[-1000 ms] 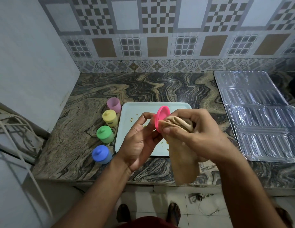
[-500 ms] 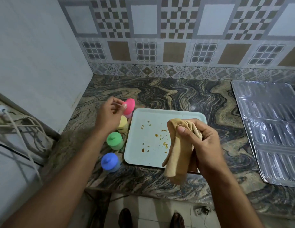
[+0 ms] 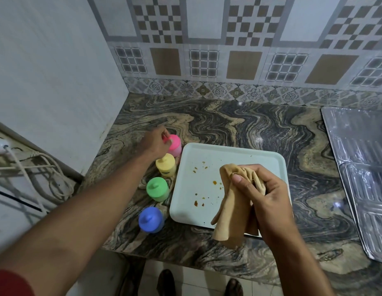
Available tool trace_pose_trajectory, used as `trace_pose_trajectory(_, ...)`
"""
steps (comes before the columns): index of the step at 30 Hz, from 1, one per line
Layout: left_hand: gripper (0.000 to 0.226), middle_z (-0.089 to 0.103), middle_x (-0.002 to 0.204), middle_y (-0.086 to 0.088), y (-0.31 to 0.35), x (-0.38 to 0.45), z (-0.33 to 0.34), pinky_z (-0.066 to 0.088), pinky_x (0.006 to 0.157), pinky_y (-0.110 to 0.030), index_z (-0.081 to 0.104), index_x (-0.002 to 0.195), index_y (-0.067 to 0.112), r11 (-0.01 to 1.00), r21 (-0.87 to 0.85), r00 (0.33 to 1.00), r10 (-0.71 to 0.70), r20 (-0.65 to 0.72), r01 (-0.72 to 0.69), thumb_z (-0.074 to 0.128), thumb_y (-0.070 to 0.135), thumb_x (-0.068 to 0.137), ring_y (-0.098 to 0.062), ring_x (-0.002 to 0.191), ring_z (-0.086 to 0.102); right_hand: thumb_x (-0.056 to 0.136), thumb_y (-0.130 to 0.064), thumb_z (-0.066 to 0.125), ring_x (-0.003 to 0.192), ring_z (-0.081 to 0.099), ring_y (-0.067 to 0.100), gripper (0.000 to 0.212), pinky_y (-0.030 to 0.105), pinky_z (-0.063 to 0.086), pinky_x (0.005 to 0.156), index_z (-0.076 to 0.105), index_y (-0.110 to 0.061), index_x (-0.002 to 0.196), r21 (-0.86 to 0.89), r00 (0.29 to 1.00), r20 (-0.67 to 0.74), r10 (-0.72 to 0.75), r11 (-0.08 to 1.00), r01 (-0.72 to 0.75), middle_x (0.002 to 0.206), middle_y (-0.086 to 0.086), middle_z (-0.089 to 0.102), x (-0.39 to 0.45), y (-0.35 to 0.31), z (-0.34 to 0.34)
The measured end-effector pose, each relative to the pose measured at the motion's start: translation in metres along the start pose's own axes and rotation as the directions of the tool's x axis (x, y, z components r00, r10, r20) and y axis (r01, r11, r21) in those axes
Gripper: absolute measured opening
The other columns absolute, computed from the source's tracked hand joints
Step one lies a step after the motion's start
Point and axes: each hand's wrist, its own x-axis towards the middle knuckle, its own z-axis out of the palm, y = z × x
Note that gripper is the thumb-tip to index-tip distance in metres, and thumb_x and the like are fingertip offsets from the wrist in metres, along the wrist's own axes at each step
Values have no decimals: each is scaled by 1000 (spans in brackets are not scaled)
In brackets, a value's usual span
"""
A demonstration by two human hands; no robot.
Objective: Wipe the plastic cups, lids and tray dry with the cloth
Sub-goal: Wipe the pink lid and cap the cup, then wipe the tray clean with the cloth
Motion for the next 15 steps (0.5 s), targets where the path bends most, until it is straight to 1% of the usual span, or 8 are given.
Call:
trace_pose_trajectory(3,12,74,99,-2,0,4,1,59,81,-43,64,93,25,1000,3,1000,2,6,-2,76,24,90,-30,89,68,87,-25,85,86,67,15,11,40,52,85,78,-18,91,-18,1000,5,-7,1000,7,88,0,76,0,0,1)
trace_pose_trajectory(6,14,74,98,1,-1,7,0,59,80,-42,64,92,28,1000,5,1000,11,15,-11,77,25,88,-27,87,68,85,-25,80,87,68,16,13,39,53,84,78,-15,92,-18,1000,3,3,1000,-3,89,2,76,1,0,2)
trace_pose_trajectory(8,14,74,98,2,-2,8,0,60,80,-43,64,91,29,1000,13,999,27,17,-27,77,26,86,-26,87,68,86,-24,81,87,68,15,12,37,53,82,77,-14,92,-23,1000,12,2,1000,-2,88,2,76,2,2,3)
trace_pose_trajectory(12,16,74,97,1,-5,11,2,61,79,-45,64,90,29,999,16,999,34,26,-34,79,26,86,-26,88,69,87,-24,84,87,67,13,10,36,52,82,78,-18,91,-42,1000,12,2,999,-2,88,0,75,3,6,2)
trace_pose_trajectory(14,17,74,95,1,-6,11,3,61,79,-45,64,89,30,999,9,999,32,20,-32,80,26,86,-25,86,69,87,-24,84,87,66,15,11,36,51,83,77,-18,92,-17,1000,-7,16,1000,-16,89,0,74,4,9,2)
trace_pose_trajectory(15,18,74,95,1,-6,11,4,61,78,-44,63,89,31,1000,7,1000,28,12,-28,80,27,86,-25,86,70,87,-26,83,87,65,16,13,37,50,84,76,-18,93,22,999,-23,36,999,-35,90,0,74,5,10,3)
